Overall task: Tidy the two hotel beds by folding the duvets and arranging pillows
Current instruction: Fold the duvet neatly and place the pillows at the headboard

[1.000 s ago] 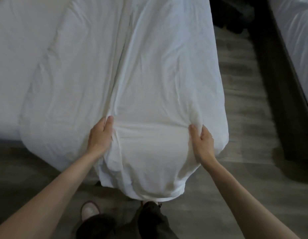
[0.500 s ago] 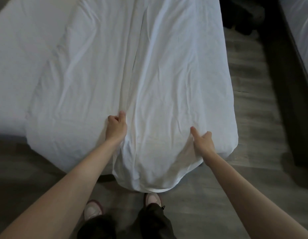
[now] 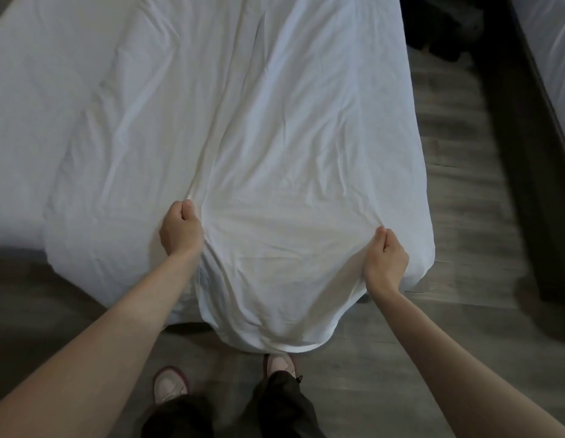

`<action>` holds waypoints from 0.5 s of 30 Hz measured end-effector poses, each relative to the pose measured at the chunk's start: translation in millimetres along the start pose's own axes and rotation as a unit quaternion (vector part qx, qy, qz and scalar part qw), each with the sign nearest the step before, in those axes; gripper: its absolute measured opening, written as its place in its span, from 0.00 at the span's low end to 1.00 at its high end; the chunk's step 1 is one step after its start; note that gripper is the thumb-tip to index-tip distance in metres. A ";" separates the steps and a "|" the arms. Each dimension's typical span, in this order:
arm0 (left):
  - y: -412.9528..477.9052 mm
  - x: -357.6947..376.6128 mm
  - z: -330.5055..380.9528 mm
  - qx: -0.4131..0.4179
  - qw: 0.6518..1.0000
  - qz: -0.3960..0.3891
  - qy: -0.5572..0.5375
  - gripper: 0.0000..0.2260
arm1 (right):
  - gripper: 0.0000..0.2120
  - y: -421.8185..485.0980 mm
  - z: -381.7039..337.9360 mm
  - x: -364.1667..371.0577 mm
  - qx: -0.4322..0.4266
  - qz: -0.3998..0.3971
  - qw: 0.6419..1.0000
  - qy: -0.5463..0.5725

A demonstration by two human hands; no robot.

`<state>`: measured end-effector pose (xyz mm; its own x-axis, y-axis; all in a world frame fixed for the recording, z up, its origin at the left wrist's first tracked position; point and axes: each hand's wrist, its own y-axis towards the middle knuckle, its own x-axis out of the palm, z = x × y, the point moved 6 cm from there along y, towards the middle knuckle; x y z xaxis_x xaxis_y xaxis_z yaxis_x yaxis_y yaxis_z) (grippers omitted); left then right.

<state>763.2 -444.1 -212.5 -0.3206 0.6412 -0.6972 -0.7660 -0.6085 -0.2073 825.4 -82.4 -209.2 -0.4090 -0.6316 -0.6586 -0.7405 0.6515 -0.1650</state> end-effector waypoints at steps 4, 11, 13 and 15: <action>-11.1 -3.5 6.8 0.062 0.996 0.058 -0.033 0.13 | 0.21 7.8 -2.1 -20.7 -0.037 0.061 0.996 0.049; -20.1 43.2 -16.2 0.025 0.992 -0.027 0.118 0.17 | 0.22 36.9 52.8 0.0 0.067 -0.100 0.987 -0.110; -19.4 37.5 -12.0 -0.015 0.997 0.007 0.078 0.14 | 0.15 39.8 45.8 0.1 0.044 -0.086 0.982 -0.161; -30.5 28.2 3.9 0.005 0.997 0.074 0.030 0.08 | 0.15 32.3 32.8 -5.6 -0.022 -0.037 0.976 -0.214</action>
<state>775.3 -405.7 -223.2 -0.3961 0.5152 -0.7601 -0.7190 -0.6889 -0.0923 821.3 -44.1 -234.9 -0.1003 -0.4365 -0.8941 -0.7852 0.5866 -0.1983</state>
